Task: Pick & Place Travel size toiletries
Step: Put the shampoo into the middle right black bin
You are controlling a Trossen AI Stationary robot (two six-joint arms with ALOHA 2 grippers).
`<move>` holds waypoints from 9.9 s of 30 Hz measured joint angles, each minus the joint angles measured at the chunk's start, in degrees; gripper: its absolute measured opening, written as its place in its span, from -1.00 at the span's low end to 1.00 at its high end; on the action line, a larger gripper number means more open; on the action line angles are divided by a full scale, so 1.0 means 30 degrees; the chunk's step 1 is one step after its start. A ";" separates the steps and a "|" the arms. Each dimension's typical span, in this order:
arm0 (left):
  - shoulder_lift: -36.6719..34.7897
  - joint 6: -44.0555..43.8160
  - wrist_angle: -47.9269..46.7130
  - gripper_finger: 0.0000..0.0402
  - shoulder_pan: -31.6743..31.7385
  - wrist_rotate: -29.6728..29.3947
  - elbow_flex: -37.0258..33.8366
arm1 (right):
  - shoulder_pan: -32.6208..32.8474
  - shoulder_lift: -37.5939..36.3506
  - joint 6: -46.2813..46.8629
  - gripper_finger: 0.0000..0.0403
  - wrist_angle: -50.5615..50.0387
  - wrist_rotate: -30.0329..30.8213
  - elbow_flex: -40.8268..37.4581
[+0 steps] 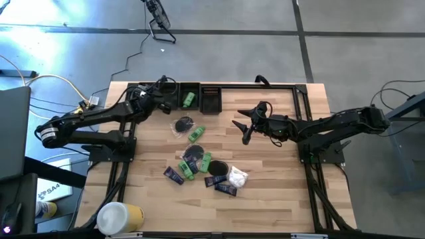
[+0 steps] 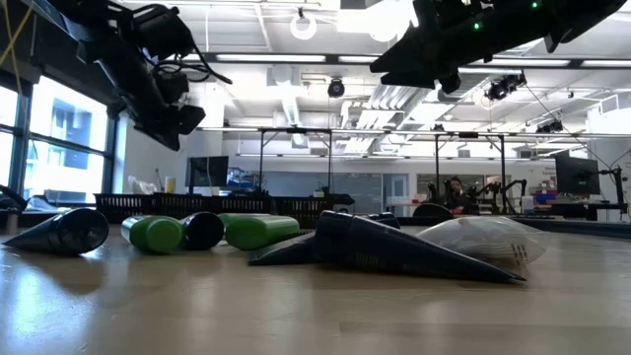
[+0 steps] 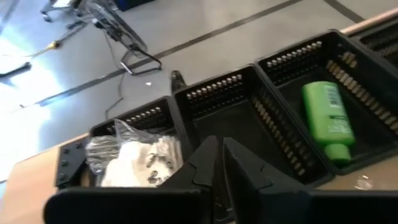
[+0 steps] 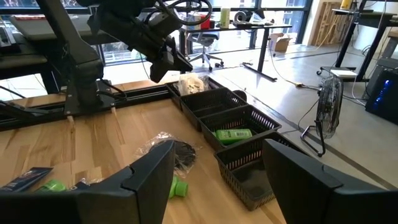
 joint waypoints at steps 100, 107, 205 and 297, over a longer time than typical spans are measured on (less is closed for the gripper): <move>0.0051 0.5471 0.6652 0.11 -0.6463 0.5981 0.0000 | 0.0000 0.0000 -0.0080 0.16 -0.0007 -0.0007 0.0000; 0.0051 0.5471 0.6692 0.20 -0.6463 0.5982 0.0000 | -0.0005 0.0000 -0.0080 0.16 -0.0007 -0.0007 0.0000; 0.7504 0.1430 0.6668 0.20 -0.6441 0.7296 0.4547 | -0.0095 -1.2509 -0.0594 -0.98 -0.6460 -0.5009 -0.4656; 1.7653 -0.2678 -0.3727 0.20 -0.5896 0.9051 1.2532 | -0.0095 -1.2480 -0.0415 -0.98 -0.7886 -0.5013 -0.4656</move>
